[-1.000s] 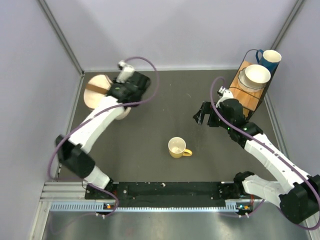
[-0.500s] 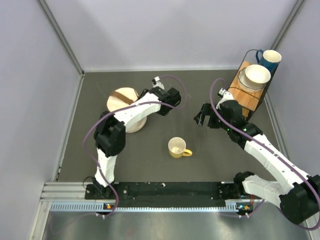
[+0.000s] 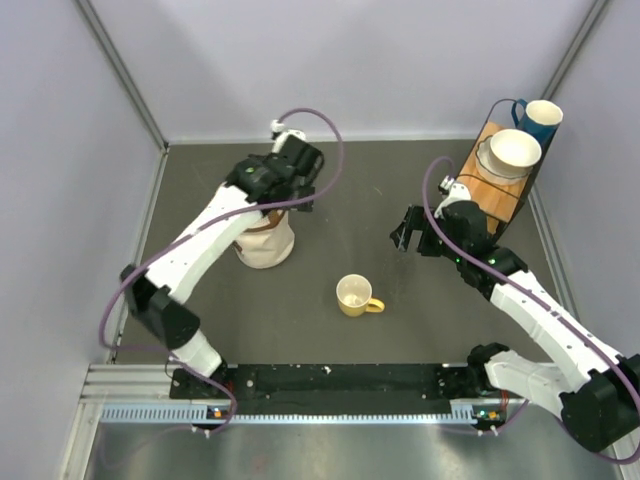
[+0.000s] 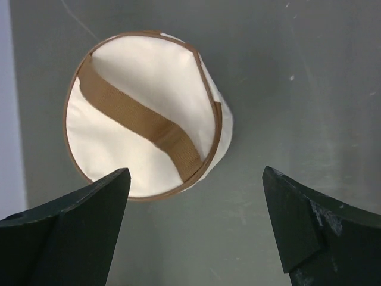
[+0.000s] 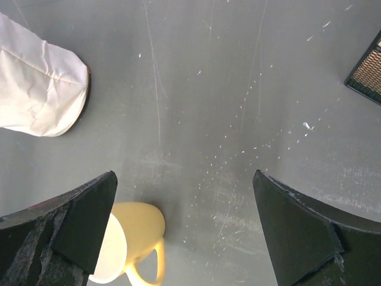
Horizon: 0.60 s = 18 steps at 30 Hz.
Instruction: Unzip the laundry bag and remove the bra
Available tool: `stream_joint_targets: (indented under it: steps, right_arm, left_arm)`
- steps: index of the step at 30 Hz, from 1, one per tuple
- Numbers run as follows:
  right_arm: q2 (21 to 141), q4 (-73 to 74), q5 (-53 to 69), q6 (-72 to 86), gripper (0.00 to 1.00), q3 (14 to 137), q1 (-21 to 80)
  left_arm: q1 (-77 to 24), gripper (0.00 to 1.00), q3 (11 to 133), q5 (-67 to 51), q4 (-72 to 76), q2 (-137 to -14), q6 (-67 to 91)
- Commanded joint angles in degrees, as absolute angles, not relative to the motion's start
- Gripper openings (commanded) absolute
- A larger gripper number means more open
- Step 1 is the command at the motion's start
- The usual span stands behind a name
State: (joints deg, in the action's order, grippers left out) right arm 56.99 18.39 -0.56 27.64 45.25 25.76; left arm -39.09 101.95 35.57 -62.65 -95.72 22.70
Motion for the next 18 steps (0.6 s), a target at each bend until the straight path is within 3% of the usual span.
stream_joint_targets:
  steps: [1, 6, 12, 15, 18]
  right_arm:
    - [55.64, 16.43, -0.53, 27.60, 0.99, 44.91, 26.46]
    - [55.63, 16.35, -0.26, 27.69, 0.99, 44.74, 26.46]
    - [55.90, 16.08, 2.37, 27.42, 0.99, 44.82, 26.46]
    - [55.99, 16.08, 3.16, 27.42, 0.99, 44.56, 26.46]
    - [56.25, 16.08, 4.39, 26.98, 0.99, 44.91, 26.63]
  left_arm:
    - [-29.92, 0.98, 96.35, 18.84, -53.20, -83.01, 25.21]
    - [-17.24, 0.97, 82.91, 4.24, -46.76, -73.84, 28.30]
    - [-5.02, 0.97, 69.21, -3.41, -39.31, -67.95, 31.46]
    - [-0.53, 0.91, 63.65, -10.70, -31.66, -67.06, 31.12]
    - [-0.44, 0.75, 62.23, -11.16, -29.62, -71.61, 30.23]
